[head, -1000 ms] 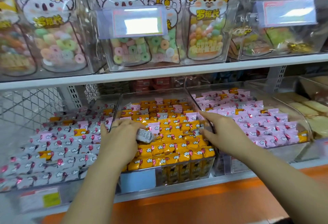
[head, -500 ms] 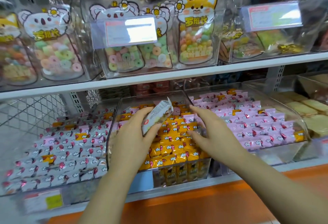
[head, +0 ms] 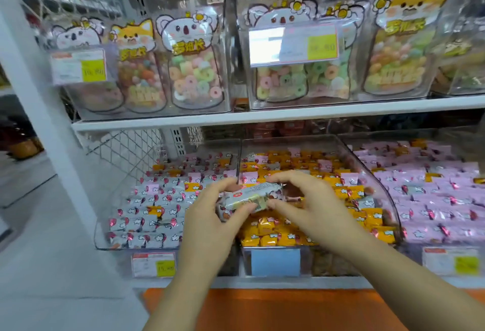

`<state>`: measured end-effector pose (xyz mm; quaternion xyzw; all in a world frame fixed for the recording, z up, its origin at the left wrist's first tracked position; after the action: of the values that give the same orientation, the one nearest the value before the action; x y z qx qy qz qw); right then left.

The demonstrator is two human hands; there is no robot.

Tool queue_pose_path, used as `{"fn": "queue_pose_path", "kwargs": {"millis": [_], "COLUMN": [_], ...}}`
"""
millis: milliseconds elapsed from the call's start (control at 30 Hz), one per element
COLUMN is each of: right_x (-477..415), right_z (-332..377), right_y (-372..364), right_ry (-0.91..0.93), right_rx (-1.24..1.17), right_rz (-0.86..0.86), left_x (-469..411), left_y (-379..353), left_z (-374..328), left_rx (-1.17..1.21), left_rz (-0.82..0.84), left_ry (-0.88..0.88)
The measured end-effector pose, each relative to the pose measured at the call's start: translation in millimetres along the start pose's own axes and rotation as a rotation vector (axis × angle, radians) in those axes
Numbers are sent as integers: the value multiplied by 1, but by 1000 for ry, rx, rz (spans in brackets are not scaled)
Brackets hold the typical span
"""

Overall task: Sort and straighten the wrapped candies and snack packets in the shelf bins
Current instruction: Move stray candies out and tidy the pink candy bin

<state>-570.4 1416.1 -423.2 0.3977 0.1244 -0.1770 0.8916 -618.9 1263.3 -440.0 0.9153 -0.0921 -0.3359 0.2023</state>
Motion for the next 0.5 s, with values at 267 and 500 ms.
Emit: {"fn": "queue_pose_path", "kwargs": {"millis": [267, 500], "right_x": [-29, -53], "right_z": [31, 49], "right_y": [-40, -78], "right_ry": [28, -3], "right_rx": [-53, 173], "right_rz": [-52, -34], "left_x": [-6, -9], "left_y": [42, 88], "left_z": [45, 84], "left_rx": [-6, -452], "left_rz": [-149, -165], "left_ry": [149, 186]}}
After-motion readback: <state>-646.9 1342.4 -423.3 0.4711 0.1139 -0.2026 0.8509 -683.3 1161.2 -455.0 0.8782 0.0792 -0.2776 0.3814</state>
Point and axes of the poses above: each hand's wrist, its own x-axis away from the middle knuckle, its own y-axis out of the back of the hand, z = x × y, the point moved 10 cm from there along -x, towards the middle knuckle, and after that the axes turned 8 degrees about -y, right-handed, at the moved point
